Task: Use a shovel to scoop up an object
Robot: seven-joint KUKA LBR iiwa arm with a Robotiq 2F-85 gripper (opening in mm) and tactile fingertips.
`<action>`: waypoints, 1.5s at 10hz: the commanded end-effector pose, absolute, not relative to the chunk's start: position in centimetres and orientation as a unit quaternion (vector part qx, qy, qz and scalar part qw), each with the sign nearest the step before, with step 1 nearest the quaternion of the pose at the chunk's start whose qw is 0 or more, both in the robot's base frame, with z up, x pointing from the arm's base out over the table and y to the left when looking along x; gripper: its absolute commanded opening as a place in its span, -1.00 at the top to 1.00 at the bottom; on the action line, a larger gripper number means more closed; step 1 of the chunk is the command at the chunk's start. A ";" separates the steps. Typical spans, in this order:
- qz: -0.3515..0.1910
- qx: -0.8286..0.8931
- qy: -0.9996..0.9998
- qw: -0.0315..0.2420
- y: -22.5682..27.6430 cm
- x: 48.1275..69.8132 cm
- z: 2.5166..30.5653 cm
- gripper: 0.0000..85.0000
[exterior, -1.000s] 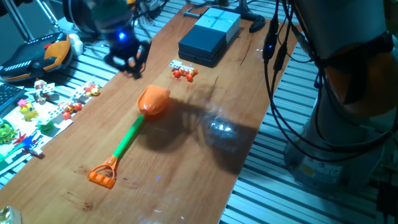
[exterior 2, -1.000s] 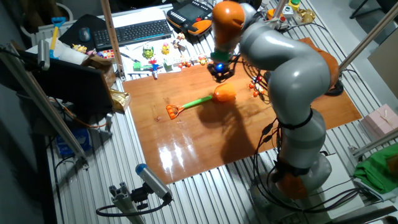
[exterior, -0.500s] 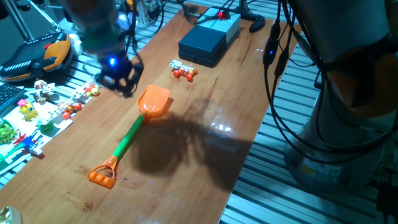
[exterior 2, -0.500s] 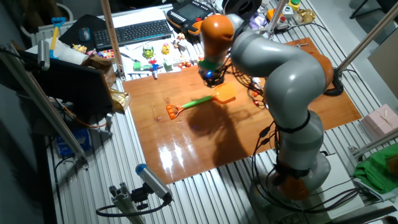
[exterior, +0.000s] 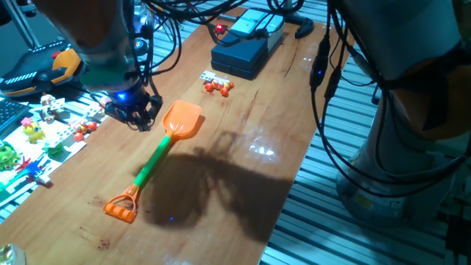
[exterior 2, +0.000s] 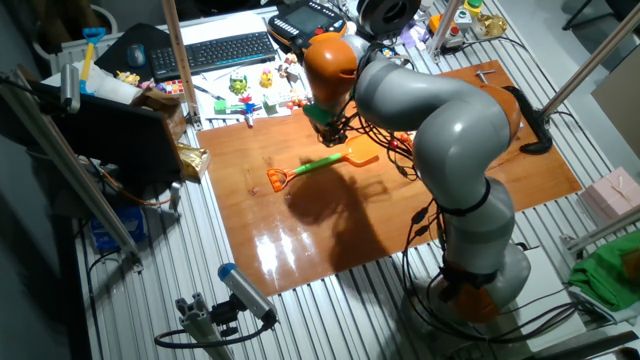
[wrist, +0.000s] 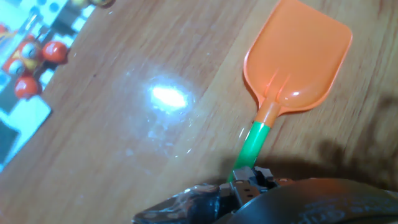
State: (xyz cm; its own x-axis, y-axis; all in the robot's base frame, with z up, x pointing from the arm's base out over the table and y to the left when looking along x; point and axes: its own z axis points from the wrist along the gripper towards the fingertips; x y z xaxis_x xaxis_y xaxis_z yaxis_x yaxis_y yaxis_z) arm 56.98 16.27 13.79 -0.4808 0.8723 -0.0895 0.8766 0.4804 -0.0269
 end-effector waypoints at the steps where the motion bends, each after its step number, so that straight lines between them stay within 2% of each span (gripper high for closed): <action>1: -0.043 0.537 0.841 0.048 16.3 57.0 13.8 0.98; 3: -0.055 0.535 0.841 0.061 16.3 57.0 13.8 0.98; 5: -0.069 0.531 0.842 0.056 16.3 57.0 13.8 0.98; 7: -0.059 0.539 0.838 0.061 16.6 57.1 13.4 0.97; 8: -0.057 0.546 0.834 0.055 16.9 57.4 12.9 0.71; 11: -0.073 0.570 0.815 0.073 17.5 58.3 11.2 -0.09; 12: -0.077 0.577 0.809 0.078 17.7 58.5 10.8 -0.22; 15: -0.087 0.597 0.791 0.102 18.6 58.3 9.4 -0.31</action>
State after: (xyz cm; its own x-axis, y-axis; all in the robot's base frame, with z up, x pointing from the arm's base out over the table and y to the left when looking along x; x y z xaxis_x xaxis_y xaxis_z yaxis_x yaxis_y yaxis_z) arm 58.30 18.58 9.37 -0.2654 0.9268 -0.2656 0.9624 0.2711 -0.0158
